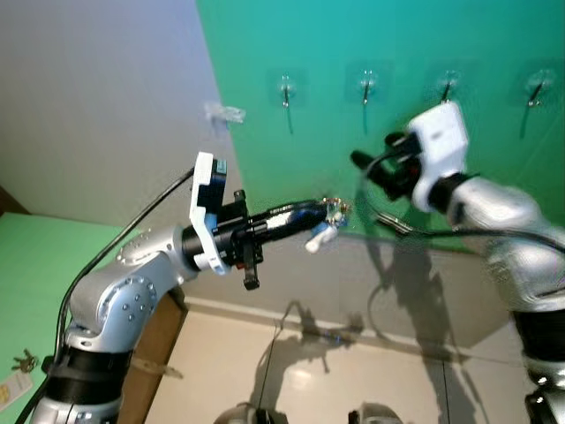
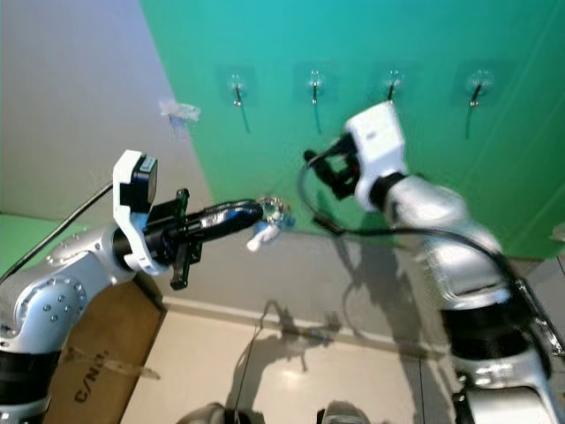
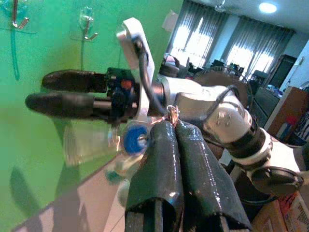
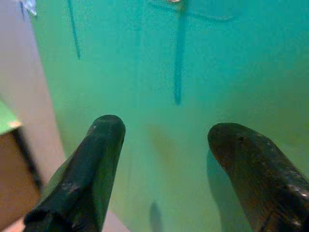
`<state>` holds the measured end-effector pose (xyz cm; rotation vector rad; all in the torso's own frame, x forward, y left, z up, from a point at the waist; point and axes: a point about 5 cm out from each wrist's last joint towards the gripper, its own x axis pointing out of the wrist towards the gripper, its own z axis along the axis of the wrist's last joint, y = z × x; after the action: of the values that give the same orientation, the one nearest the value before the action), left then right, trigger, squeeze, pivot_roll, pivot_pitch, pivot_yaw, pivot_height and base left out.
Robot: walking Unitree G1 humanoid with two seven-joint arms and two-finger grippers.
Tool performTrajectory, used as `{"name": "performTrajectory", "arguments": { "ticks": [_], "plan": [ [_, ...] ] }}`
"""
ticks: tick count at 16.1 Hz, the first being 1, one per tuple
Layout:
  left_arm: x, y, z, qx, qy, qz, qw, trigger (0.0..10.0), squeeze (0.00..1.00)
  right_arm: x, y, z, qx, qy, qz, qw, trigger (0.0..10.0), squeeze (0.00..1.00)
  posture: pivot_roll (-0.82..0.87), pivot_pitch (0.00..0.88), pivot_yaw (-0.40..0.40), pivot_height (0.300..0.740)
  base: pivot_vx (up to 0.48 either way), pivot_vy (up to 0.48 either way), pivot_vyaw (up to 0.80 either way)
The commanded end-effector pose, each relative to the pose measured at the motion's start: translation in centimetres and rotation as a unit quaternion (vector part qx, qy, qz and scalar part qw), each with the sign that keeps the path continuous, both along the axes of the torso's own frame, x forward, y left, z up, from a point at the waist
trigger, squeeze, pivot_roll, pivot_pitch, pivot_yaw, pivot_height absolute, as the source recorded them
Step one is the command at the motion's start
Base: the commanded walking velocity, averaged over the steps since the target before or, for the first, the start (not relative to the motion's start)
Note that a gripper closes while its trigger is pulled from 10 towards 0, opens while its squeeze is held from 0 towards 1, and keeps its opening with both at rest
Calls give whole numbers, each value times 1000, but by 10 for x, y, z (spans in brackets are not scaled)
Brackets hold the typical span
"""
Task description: Hang keys on a hook
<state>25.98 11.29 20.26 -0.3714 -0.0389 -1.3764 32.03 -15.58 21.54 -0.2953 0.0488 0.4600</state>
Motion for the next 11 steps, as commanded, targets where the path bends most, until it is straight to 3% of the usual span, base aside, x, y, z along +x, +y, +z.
{"name": "performTrajectory", "arguments": {
  "ticks": [1, 2, 3, 4, 5, 7, 11],
  "plan": [
    [4, 9, 1, 15, -11, 26, 999, 0, 0, 2, -11, -8, -14, -5, -46, 999, 10000, 1000, -265, 71, 116, 720, 0, 0, 0],
    [4, 9, 1, 15, -11, 26, 999, 0, 0, 2, -11, -8, -14, -5, -46, 999, 10000, 1000, -265, 71, 116, 720, 0, 0, 0],
    [10, 16, -6, 52, -17, 63, 996, 0, 0, -6, -12, -20, -12, 9, -26, 1000, 10000, 0, -264, 72, 119, 720, 0, 0, 0],
    [11, 17, -8, 61, -19, 73, 995, 0, 0, -8, -13, -21, -14, 10, -18, 1000, 10000, 0, -263, 72, 120, 720, 0, 0, 0],
    [13, 21, -12, 79, -23, 91, 992, 0, 0, -21, -12, -30, -2, 39, 36, 999, 10000, 0, -262, 70, 121, 720, 0, 0, 0],
    [15, 22, -14, 82, -25, 95, 992, 0, 0, -37, -13, -39, -1, 71, 88, 994, 10000, 0, -263, 66, 123, 720, 0, 0, 0],
    [28, 26, -12, 77, -38, 102, 991, 0, 0, -80, -9, -68, -18, 153, 209, 966, 10000, 0, -272, 49, 128, 720, 0, 0, 0]
  ]
}}
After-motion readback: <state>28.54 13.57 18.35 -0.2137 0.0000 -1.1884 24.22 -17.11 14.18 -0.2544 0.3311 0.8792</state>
